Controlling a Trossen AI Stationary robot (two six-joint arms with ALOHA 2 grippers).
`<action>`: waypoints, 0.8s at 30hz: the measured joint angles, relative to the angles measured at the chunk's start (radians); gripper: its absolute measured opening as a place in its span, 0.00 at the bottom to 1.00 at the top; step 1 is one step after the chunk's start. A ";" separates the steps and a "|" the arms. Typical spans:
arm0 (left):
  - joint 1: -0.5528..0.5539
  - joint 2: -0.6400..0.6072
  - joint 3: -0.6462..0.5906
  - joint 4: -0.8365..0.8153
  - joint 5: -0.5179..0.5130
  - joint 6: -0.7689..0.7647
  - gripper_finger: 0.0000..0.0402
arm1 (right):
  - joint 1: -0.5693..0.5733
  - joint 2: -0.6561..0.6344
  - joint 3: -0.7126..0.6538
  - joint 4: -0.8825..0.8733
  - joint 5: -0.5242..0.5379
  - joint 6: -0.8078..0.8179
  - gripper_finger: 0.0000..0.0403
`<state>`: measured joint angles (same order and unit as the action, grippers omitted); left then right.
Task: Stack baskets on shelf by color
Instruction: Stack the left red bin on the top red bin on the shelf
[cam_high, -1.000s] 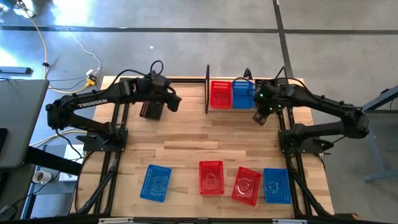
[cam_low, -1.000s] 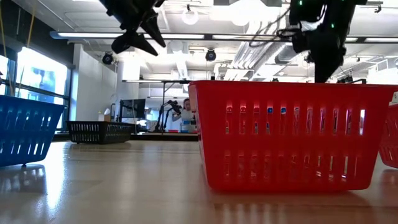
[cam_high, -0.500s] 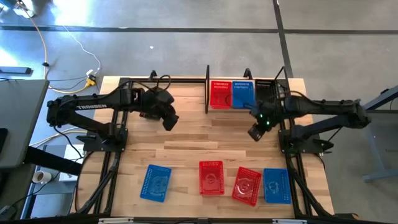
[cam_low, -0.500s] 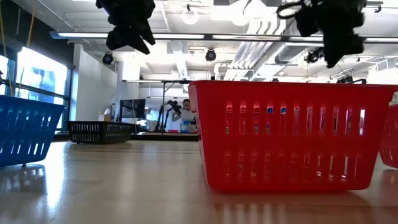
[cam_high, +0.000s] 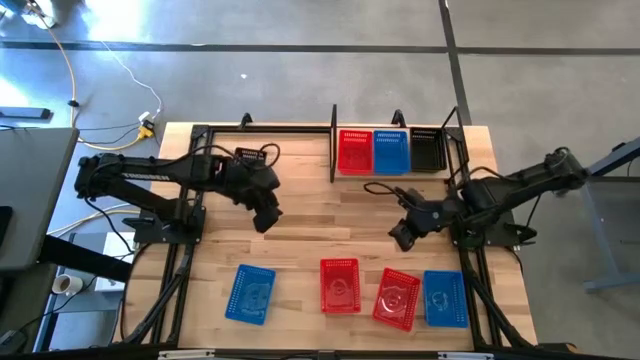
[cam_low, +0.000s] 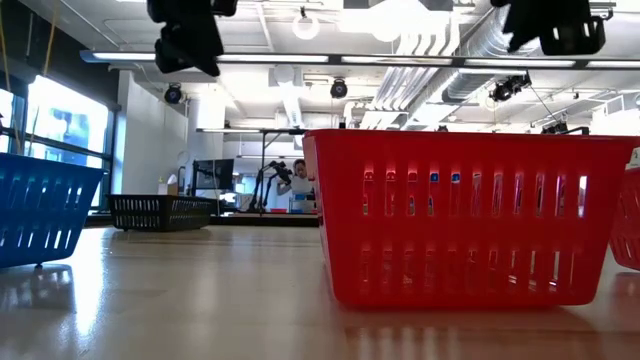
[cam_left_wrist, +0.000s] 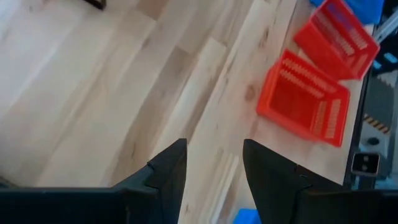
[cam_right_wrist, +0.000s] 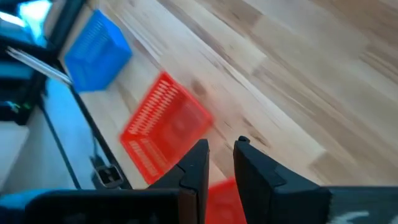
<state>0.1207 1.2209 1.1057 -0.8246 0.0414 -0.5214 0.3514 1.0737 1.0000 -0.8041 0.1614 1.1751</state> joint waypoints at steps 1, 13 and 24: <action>-0.009 0.000 0.000 -0.009 0.000 -0.011 0.37 | 0.012 0.000 0.000 0.018 0.022 0.011 0.15; -0.112 0.000 0.000 -0.149 -0.024 -0.149 0.37 | 0.075 0.031 -0.001 0.464 0.179 -0.144 0.15; -0.170 0.000 0.000 -0.167 -0.030 -0.157 0.37 | 0.075 0.200 -0.001 0.765 0.107 -0.288 0.15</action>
<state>-0.0490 1.2213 1.1057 -0.9916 0.0110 -0.6781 0.4267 1.2732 0.9993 -0.0395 0.2682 0.8872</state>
